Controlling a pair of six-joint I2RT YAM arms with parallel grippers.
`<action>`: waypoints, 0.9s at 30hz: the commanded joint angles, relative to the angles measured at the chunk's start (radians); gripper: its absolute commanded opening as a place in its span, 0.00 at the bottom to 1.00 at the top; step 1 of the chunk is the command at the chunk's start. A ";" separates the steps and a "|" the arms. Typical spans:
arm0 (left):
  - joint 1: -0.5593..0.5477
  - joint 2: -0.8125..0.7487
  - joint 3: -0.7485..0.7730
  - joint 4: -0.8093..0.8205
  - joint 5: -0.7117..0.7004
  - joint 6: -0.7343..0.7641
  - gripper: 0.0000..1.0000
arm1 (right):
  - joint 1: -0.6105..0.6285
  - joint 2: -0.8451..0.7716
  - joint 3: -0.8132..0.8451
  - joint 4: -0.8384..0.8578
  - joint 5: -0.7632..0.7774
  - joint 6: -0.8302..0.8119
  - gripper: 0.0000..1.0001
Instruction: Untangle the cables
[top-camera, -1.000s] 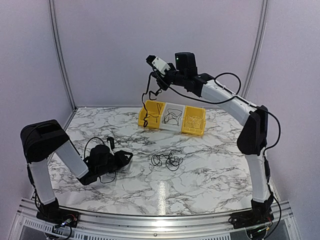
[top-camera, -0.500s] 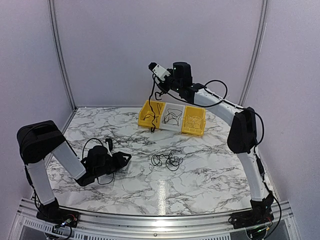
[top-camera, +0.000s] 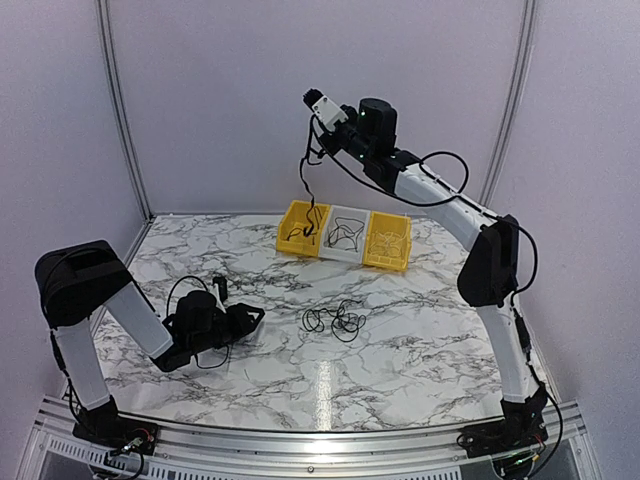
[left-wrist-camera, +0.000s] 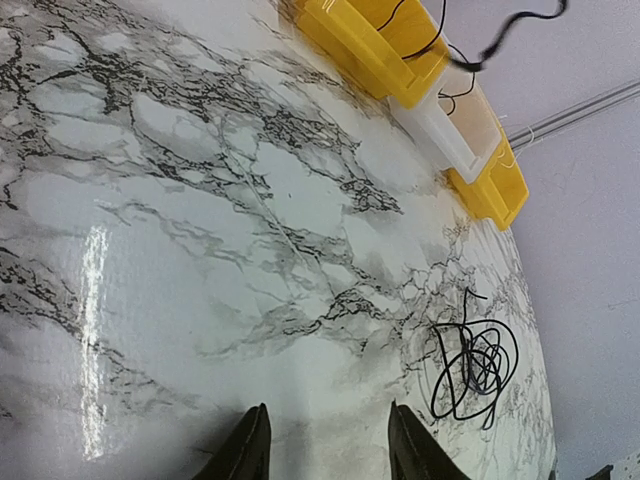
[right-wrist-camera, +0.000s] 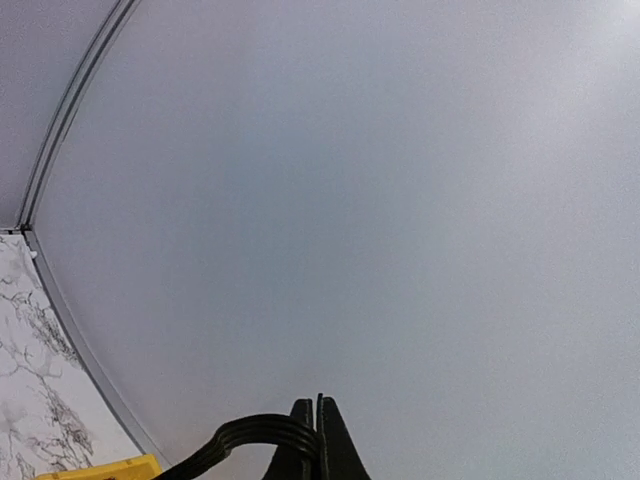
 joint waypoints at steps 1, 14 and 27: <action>0.005 0.014 0.023 -0.017 0.016 0.000 0.41 | -0.004 -0.031 0.041 0.089 0.040 -0.029 0.00; 0.006 0.014 0.040 -0.017 0.026 0.002 0.42 | -0.015 0.017 0.051 0.190 0.057 -0.060 0.00; 0.006 -0.040 -0.012 -0.017 0.022 -0.009 0.42 | -0.034 0.165 0.040 0.336 0.075 -0.149 0.00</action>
